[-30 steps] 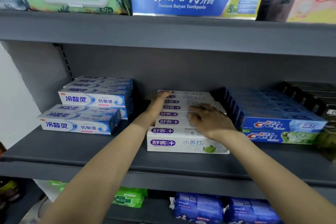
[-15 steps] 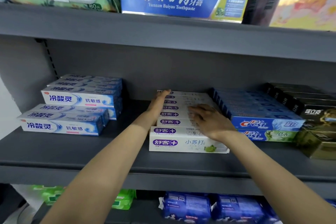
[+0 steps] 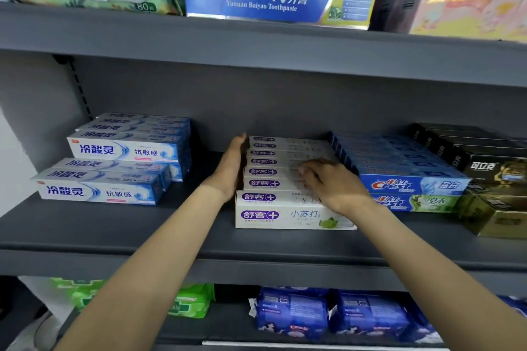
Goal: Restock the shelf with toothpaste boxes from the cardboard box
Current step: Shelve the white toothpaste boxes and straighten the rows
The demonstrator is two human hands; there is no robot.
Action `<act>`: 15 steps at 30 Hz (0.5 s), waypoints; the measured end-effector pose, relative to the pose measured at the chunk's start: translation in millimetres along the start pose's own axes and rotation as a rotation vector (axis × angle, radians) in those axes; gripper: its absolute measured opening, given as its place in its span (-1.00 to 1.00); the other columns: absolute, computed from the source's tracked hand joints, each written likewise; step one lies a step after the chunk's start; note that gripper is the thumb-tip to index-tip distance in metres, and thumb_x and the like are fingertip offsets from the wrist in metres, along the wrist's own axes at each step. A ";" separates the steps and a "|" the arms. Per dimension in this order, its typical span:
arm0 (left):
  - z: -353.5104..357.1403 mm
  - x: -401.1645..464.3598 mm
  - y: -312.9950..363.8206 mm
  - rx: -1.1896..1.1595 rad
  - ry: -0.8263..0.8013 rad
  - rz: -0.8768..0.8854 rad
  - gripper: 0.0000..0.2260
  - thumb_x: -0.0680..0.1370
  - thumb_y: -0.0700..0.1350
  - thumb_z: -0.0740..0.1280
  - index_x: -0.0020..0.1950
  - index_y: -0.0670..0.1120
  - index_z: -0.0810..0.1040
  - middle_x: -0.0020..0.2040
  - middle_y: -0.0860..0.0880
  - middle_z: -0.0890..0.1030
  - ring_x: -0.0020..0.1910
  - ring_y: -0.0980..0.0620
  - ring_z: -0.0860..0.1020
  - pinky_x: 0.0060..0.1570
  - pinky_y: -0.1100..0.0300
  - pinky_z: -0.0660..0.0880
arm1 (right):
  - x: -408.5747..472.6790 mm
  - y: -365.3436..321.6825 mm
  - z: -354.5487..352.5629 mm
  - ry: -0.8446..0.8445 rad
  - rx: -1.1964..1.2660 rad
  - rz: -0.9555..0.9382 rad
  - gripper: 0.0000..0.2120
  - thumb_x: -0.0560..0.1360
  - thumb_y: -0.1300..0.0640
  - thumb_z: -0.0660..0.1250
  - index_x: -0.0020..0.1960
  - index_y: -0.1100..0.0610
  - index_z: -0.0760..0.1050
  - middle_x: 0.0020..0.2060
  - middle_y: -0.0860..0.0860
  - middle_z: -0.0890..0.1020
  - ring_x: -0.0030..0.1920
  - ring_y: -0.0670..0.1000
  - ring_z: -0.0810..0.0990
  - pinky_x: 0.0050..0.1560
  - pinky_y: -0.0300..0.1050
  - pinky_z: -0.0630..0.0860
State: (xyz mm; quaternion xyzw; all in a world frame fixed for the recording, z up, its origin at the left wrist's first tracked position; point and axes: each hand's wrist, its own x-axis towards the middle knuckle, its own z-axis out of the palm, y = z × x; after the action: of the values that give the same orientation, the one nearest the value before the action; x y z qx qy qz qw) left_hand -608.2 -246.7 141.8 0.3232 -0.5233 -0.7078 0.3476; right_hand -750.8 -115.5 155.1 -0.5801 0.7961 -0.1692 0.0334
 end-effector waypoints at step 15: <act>13.0 -31.6 -20.3 -0.085 0.069 -0.110 -0.60 0.63 0.17 0.03 -0.11 -0.03 0.53 -0.18 -0.09 0.64 -0.20 -0.05 0.62 -0.19 0.10 0.56 | -20.8 6.8 -0.4 -0.179 -0.060 -0.063 -0.53 0.61 -0.18 -0.10 0.50 -0.16 0.10 0.51 -0.21 0.07 0.51 -0.11 0.05 0.46 -0.09 0.09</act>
State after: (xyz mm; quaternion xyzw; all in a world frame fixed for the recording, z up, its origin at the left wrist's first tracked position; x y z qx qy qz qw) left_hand -604.7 -209.4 128.3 0.3606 -0.4620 -0.7357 0.3397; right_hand -750.3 -94.1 150.4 -0.6183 0.7761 -0.0937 0.0816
